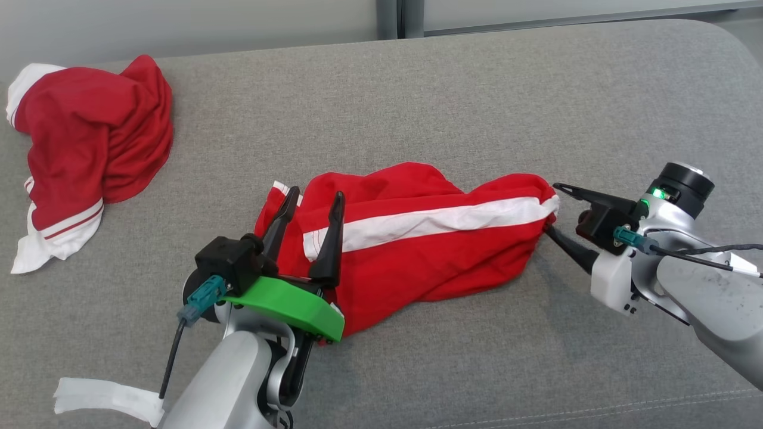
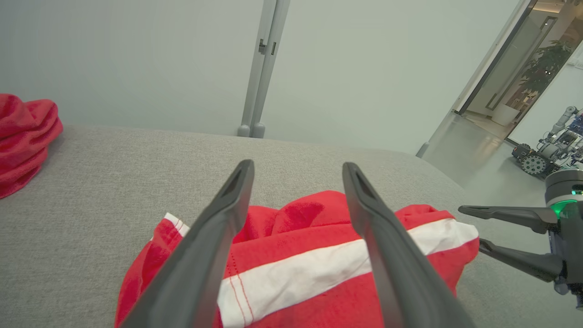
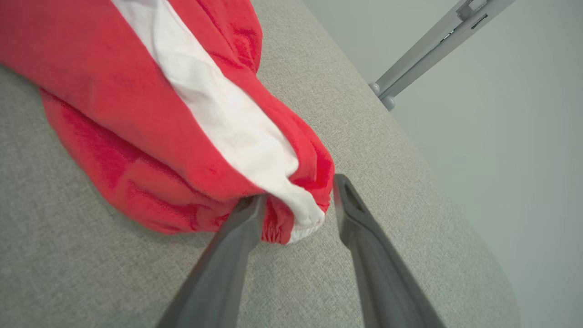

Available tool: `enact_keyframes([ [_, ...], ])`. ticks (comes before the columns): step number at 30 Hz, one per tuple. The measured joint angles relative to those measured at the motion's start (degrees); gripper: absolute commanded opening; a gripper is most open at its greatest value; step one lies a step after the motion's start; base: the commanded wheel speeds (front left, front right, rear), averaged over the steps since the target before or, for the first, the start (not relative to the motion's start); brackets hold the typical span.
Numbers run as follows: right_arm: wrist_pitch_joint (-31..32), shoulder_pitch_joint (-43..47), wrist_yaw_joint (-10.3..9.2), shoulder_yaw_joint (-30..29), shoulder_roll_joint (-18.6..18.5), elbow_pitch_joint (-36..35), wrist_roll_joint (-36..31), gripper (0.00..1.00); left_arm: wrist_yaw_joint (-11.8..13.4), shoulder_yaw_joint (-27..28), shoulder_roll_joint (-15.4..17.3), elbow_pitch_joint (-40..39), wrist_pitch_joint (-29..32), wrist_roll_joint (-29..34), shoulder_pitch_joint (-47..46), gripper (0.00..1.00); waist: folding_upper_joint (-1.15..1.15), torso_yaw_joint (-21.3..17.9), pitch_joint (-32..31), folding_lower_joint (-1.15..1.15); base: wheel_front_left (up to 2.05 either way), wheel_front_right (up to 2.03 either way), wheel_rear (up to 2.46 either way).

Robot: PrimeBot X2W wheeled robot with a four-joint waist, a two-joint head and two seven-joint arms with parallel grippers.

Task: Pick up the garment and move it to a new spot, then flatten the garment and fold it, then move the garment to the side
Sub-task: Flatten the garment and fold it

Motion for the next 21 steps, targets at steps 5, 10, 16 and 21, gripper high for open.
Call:
enact_keyframes([
  [5, 0.0, 1.8, -0.86, -0.7, 0.5, 0.2, 0.3, 1.00, -0.5, -0.3, 0.0, 0.3, 0.0, 0.0, 0.9, 1.00, 0.00, -0.4, -0.3, 0.00, 0.00, 0.00, 0.00],
  [10, 0.0, 3.6, -2.79, -3.7, 0.1, -0.5, 1.8, 1.00, -0.7, -0.8, 0.3, 1.5, 0.9, -0.6, 2.8, 1.00, 0.00, -1.1, -1.0, 0.00, 0.00, 0.00, 0.00],
  [16, 0.0, 6.6, -6.43, -8.7, -0.3, -4.1, 4.6, 1.00, -0.7, -0.4, 0.5, 2.3, 2.6, -1.5, 4.7, 1.00, 0.00, -2.3, -2.0, 0.00, 0.00, 0.00, 0.00],
  [21, 0.0, 10.1, -9.44, -14.4, -0.1, -7.0, 8.3, 1.00, -0.6, 0.2, 0.9, 3.6, 4.4, -2.8, 6.5, 1.00, 0.00, -3.4, -2.8, 0.00, 0.00, 0.00, 0.00],
])
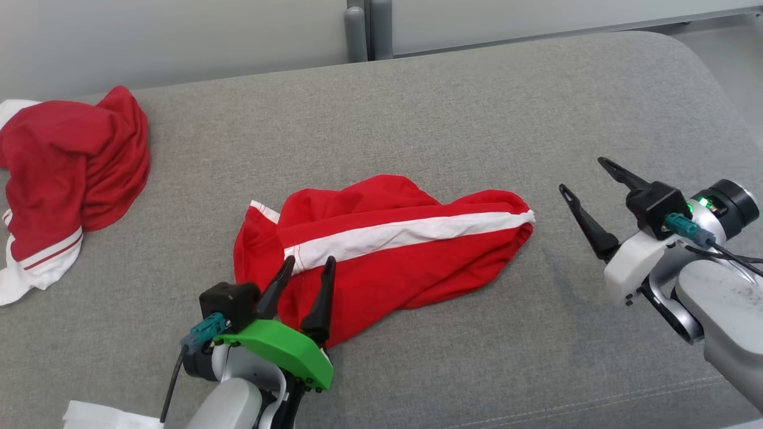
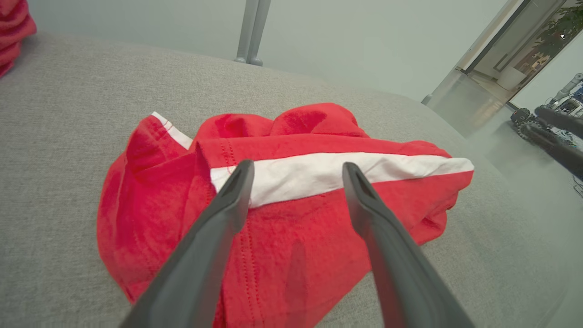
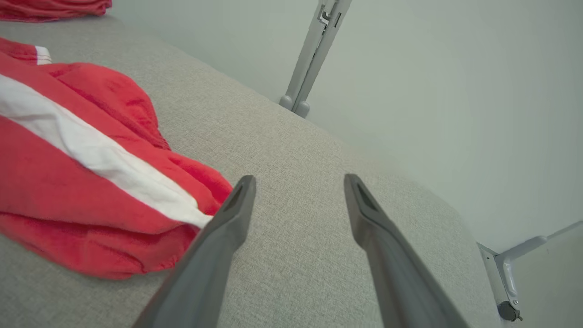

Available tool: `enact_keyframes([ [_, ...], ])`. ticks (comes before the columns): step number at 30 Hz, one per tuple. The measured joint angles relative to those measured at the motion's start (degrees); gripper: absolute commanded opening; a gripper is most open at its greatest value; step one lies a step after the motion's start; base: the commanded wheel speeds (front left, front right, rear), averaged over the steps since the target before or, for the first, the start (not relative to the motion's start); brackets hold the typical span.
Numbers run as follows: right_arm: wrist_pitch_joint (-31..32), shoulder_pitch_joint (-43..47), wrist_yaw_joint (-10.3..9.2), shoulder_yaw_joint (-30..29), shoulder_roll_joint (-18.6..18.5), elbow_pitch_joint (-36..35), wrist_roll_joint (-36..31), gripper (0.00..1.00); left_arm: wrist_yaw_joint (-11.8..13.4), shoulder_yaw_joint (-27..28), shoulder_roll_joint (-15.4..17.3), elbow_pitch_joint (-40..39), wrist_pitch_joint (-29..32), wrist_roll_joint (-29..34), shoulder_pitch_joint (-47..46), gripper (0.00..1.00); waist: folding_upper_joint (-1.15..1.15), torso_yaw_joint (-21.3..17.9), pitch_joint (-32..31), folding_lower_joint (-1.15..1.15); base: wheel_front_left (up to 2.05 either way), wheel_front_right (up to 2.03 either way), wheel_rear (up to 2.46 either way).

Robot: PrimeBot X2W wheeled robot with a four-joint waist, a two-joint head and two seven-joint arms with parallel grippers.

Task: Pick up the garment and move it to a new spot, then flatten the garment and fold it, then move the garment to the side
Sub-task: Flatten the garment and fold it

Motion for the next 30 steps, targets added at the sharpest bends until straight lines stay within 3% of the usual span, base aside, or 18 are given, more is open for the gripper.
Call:
enact_keyframes([
  [6, 0.0, 3.2, -1.35, -7.8, 0.9, -5.0, 2.7, 1.00, 0.6, 1.5, 0.4, 0.4, 2.6, -1.7, 0.4, 1.00, 0.00, -1.2, -0.4, 0.00, 0.00, 0.00, 0.00],
  [13, 0.0, 5.9, -1.48, -10.4, 2.0, -8.0, 1.2, 1.00, 1.3, 5.5, 0.4, 0.7, 4.4, -5.0, 0.5, 1.00, 0.00, -1.8, 0.5, 0.00, 0.00, 0.00, 0.00],
  [30, 0.0, 10.0, -1.53, -15.1, 3.5, -11.8, -3.4, 1.00, 1.3, 7.3, -0.3, 2.3, 9.1, -10.5, 0.3, 1.00, 0.00, -2.8, 1.7, 0.00, 0.00, 0.00, 0.00],
])
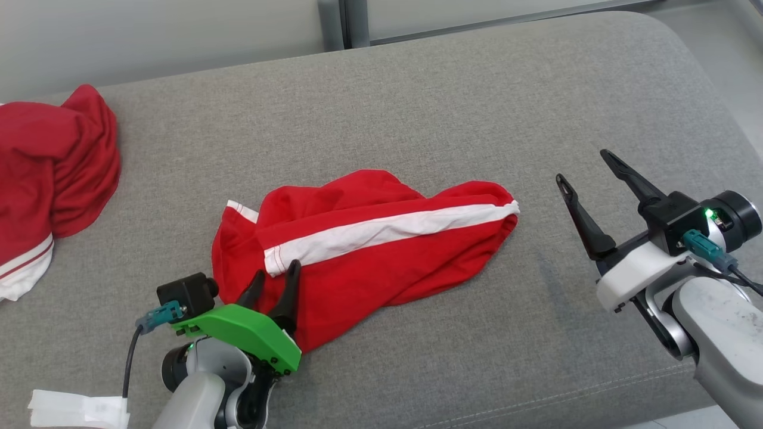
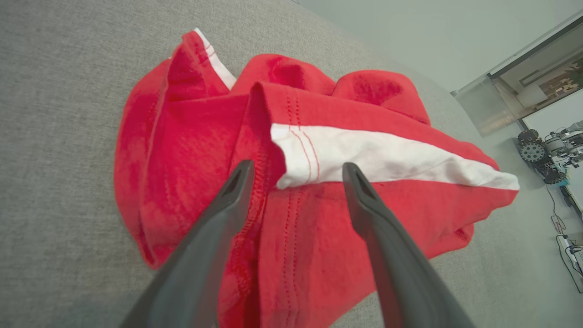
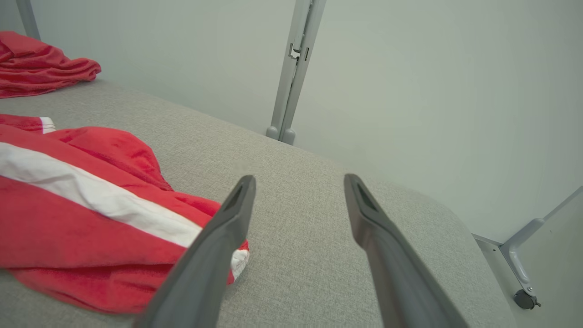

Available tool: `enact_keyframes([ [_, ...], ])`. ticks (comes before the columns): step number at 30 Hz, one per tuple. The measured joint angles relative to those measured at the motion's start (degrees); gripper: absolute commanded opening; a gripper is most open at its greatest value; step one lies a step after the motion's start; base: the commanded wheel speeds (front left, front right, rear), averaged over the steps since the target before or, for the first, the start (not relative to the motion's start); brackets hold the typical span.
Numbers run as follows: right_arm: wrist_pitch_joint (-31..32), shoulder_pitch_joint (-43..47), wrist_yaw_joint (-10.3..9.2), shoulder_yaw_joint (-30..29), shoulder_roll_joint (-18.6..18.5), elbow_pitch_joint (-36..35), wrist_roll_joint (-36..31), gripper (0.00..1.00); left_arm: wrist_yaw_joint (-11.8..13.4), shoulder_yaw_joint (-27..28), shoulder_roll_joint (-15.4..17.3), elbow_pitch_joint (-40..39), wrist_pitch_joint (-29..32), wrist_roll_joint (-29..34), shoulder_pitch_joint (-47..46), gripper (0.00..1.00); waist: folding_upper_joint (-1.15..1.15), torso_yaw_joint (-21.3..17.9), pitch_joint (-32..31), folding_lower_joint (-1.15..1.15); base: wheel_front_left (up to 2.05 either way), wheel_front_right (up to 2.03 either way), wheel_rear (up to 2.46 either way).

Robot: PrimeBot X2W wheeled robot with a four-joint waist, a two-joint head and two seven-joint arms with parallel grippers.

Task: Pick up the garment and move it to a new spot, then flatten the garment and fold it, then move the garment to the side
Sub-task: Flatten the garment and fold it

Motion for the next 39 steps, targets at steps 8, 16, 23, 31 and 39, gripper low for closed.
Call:
enact_keyframes([
  [8, 0.0, 1.2, -0.07, -1.5, 0.4, -1.0, -1.5, 1.00, 0.0, 0.2, -0.1, 0.0, 0.4, -1.8, -1.6, 1.00, 0.00, -0.7, 0.3, 0.00, 0.00, 0.00, 0.00],
  [16, 0.0, 2.8, -0.07, -2.9, 1.3, -1.1, -2.4, 1.00, 0.0, -0.1, -0.2, -0.1, 0.3, -1.8, -2.3, 0.00, 0.00, -1.1, 0.5, 0.00, 0.00, 0.00, 0.00],
  [23, 0.0, 5.0, 0.18, -4.9, 2.3, -0.3, -1.0, 1.00, 0.0, -0.7, -0.2, -0.6, -0.3, -1.2, -2.3, 0.00, 0.00, -0.8, 0.6, 0.00, 0.00, 0.00, 0.00],
  [31, 0.0, 9.3, 2.82, -8.7, 6.1, 4.3, 8.1, 1.00, 0.0, -0.3, 1.1, -2.7, -2.2, 1.9, -2.3, 0.00, 0.00, 0.7, 1.2, 0.00, 0.00, 0.00, 0.00],
  [39, 0.0, 8.6, 7.49, -12.5, 10.3, 8.1, 15.9, 1.00, 0.0, 0.0, 1.9, -4.0, -2.7, 2.3, -2.1, 0.00, 0.00, 3.1, 2.0, 0.00, 0.00, 0.00, 0.00],
])
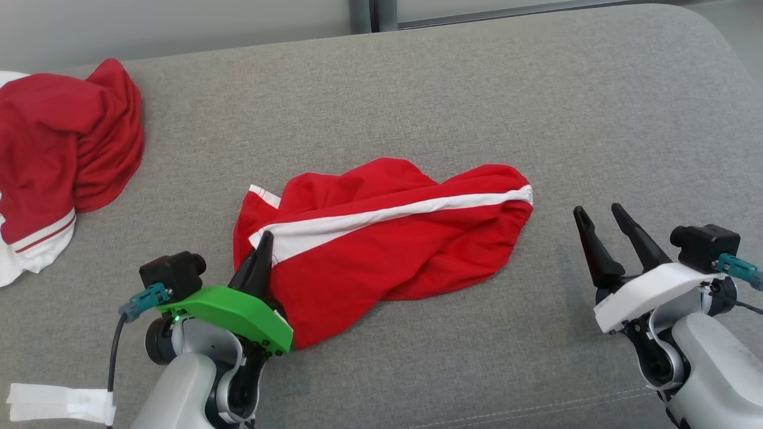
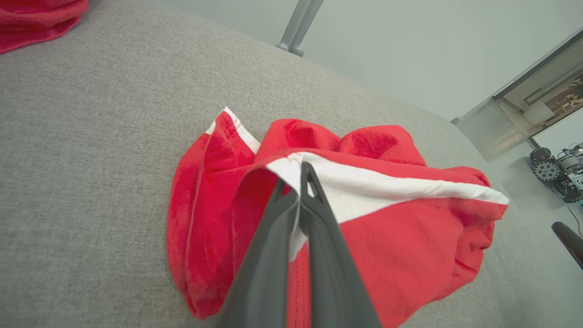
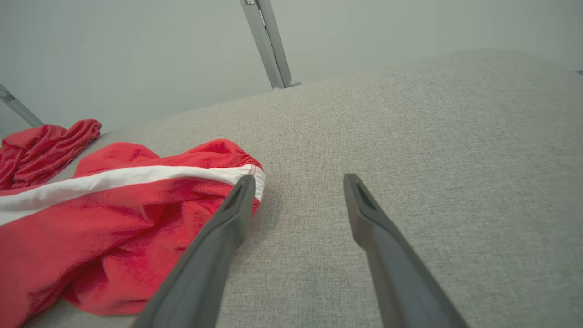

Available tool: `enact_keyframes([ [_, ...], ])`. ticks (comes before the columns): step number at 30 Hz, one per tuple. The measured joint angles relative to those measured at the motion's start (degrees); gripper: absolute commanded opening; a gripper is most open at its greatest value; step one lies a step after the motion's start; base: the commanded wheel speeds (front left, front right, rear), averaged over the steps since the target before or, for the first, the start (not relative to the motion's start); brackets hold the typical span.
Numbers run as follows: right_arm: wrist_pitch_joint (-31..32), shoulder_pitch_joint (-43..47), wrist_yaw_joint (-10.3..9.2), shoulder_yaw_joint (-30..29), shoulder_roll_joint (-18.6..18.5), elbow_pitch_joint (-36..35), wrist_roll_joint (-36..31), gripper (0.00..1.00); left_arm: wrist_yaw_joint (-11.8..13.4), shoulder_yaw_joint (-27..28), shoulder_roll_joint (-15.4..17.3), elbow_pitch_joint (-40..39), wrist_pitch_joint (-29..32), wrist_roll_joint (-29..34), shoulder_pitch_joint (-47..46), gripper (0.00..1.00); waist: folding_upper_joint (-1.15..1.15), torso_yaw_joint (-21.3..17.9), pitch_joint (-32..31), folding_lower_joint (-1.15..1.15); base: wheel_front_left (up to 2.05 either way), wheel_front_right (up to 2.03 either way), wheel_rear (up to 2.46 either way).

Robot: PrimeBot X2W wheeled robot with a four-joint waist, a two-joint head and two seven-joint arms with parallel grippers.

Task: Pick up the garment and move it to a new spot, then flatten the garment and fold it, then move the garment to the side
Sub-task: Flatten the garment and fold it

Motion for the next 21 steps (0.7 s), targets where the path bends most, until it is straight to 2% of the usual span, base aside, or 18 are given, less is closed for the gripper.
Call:
enact_keyframes([
  [6, 0.9, -3.4, 4.71, -1.1, 2.6, 4.7, 6.6, 1.00, 0.0, 0.0, -0.1, -0.4, 0.1, 0.0, 0.5, 0.00, 0.00, 1.3, 1.1, 0.00, 0.00, 0.00, 0.00],
  [15, 5.4, -9.2, 6.26, 1.8, 2.6, 10.2, 9.0, 1.00, 0.0, -0.2, -0.1, -0.6, 0.4, 0.0, 0.5, 0.00, 0.00, 2.7, 3.0, 0.00, 0.00, 0.00, 0.00],
  [21, 7.4, -11.9, 6.26, 4.2, 2.6, 12.6, 9.8, 1.00, 0.1, -0.3, -0.2, -0.6, 0.6, 0.0, 0.4, 0.00, 0.00, 3.6, 3.6, 0.00, 0.00, 0.00, 0.00],
])
